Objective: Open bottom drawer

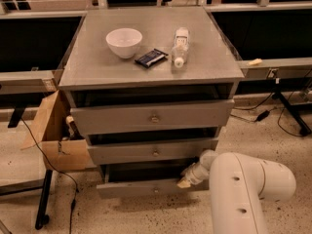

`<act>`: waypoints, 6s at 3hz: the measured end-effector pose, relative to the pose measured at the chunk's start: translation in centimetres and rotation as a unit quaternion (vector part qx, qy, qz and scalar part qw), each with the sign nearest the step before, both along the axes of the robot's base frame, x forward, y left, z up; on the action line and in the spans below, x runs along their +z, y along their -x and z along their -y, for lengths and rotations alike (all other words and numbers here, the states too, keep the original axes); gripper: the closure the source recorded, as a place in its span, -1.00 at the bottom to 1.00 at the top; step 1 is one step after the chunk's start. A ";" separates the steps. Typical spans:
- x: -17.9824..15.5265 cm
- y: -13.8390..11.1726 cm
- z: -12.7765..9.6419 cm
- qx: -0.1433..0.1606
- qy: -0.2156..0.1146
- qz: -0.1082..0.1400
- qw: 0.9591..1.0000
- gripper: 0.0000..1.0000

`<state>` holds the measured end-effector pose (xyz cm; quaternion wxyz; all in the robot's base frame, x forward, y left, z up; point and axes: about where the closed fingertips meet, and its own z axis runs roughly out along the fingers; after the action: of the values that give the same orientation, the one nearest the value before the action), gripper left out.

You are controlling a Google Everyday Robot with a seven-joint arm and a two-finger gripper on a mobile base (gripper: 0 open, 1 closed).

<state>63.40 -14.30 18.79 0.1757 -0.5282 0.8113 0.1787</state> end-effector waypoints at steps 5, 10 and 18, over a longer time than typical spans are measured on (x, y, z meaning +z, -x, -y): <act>-0.7 2.2 1.7 -0.010 0.013 -0.021 1.000 -0.44; -2.0 5.2 1.9 0.006 0.017 -0.049 0.999 -0.23; -1.9 9.0 1.4 0.023 0.014 -0.064 0.998 -1.00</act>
Offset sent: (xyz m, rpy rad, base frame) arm -0.0489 -0.0527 -0.0286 -0.0812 0.0790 -0.0786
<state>54.43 -15.74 16.89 0.1124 -0.5371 0.8105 0.2049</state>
